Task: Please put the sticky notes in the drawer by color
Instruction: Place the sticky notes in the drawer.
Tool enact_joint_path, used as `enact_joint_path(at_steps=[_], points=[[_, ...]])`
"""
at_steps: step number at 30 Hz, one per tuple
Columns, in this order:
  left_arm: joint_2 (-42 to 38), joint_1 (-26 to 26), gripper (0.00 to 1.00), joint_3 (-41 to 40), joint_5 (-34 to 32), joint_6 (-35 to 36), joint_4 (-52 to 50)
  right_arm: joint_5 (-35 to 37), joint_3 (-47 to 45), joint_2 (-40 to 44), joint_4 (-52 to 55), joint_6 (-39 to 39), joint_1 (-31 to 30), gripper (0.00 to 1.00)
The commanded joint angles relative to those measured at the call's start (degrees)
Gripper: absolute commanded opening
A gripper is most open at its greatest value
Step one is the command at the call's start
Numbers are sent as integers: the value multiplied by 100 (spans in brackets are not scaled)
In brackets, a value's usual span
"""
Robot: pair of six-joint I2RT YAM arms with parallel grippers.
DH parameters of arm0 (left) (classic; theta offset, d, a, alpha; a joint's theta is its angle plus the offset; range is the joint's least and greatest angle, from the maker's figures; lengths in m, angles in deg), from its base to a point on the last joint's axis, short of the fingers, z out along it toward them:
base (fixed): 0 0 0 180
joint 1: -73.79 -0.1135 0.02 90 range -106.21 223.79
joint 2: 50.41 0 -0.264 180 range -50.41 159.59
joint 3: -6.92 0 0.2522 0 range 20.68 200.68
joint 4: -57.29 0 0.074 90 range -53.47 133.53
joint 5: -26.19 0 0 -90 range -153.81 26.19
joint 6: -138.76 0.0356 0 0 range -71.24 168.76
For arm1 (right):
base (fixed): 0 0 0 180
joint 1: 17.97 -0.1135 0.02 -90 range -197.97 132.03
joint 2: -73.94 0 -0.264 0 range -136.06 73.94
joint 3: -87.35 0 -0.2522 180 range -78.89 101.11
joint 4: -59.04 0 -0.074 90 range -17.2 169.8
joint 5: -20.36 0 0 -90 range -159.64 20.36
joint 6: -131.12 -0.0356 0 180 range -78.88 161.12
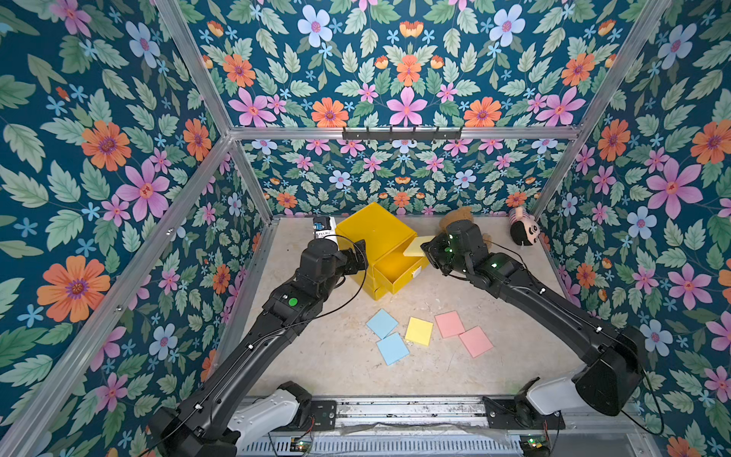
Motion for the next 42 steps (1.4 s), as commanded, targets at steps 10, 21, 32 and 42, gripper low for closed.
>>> enact_joint_path(at_steps=[10,21,32,42], points=[[-55,6,100,-84,90,122,48,-418,529,-702,-56,151,-128,15],[-31,6,100,-41,196,131,79,7,402,-283,224,349,-151,51],[162,5,100,-1,451,118,184,686,-201,639,506,857,-150,56],[-129,32,100,-264,802,149,374,1957,-2539,2816,843,1357,-142,79]])
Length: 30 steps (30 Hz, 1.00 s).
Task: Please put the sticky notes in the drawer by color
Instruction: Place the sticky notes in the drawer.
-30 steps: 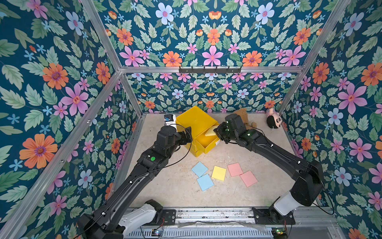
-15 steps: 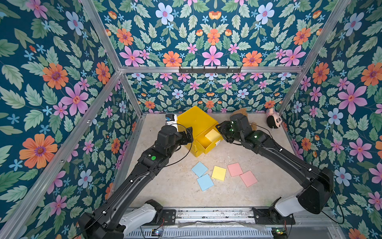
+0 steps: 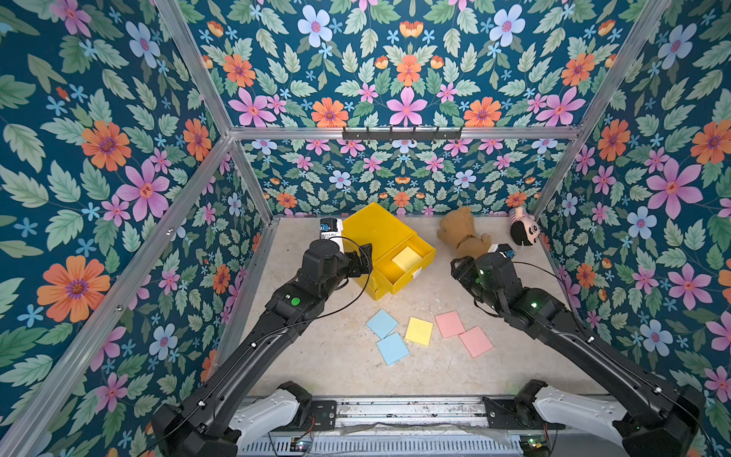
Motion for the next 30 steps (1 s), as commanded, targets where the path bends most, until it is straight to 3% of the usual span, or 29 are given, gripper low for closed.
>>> enact_joint_path(at_steps=[1,5,10,14,19,24,30], points=[[-209,21,100,-163,253,59,175,199,-524,331,132,268,-9,80],[-786,77,100,-600,360,102,-19,-296,-1172,328,63,113,-208,84],[-1569,87,100,-1257,-63,-42,-648,83,-1426,-320,-38,-331,-1197,89],[-1782,87,100,-1541,-366,-330,-1234,700,-933,-1406,240,-667,-2051,94],[-1707,78,100,-1710,-529,-591,-1409,1207,225,-2906,1154,-983,-2618,99],[-1522,78,100,-1643,-622,-554,-1401,976,644,-3779,1135,-1044,-2726,99],[-1385,78,100,-1660,-550,-541,-1306,927,634,-4098,991,-1086,-2716,99]])
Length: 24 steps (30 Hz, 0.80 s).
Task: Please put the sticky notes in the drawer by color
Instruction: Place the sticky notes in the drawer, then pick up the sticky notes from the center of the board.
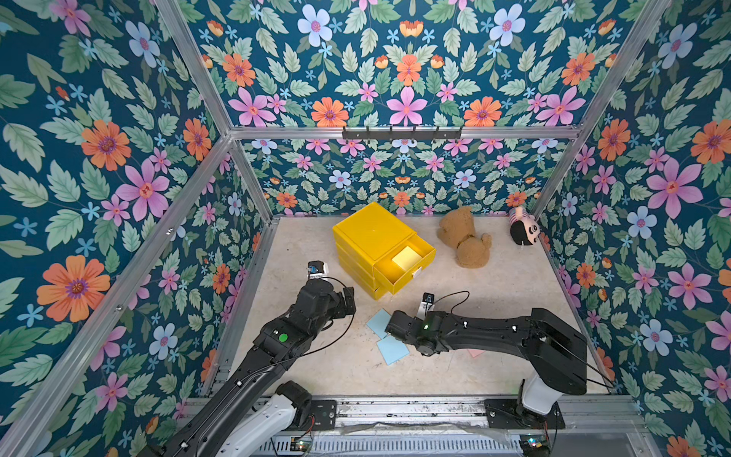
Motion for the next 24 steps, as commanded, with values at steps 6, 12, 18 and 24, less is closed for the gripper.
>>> enact_joint_path(at_steps=[6,12,18,24], points=[[107,-7,100,16,12,-50,126,-93,50,-382,-84,98,105,98],[165,-7,100,39,40,-71,144,-344,-123,-467,-414,220,225,95],[227,-7,100,105,76,-73,135,-450,-118,-590,-487,282,265,92],[278,-7,100,113,79,-73,144,-436,-125,-590,-457,282,267,86]])
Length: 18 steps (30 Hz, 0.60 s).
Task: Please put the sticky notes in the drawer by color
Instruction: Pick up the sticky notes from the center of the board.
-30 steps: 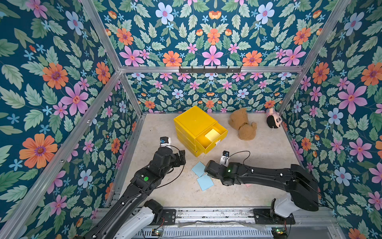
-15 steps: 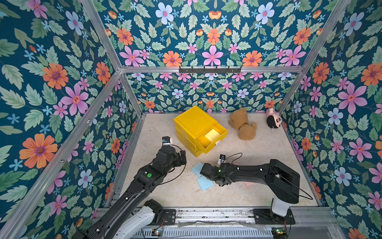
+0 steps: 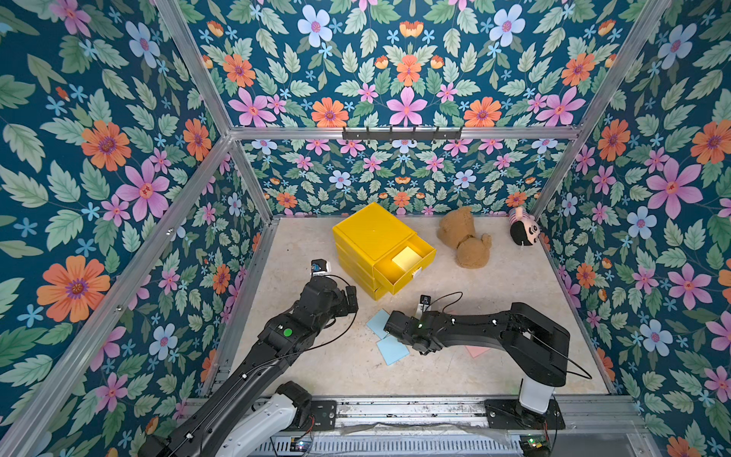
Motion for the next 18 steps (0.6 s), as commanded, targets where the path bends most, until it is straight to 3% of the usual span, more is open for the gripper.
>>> enact_joint_path(at_steps=[1,18], points=[[31,-7,100,25,41,9,102,-280,-32,-48,-18,-40,6,85],[5,-7,100,-89,226,-118,214,78,87,366,487,-51,-231,83]])
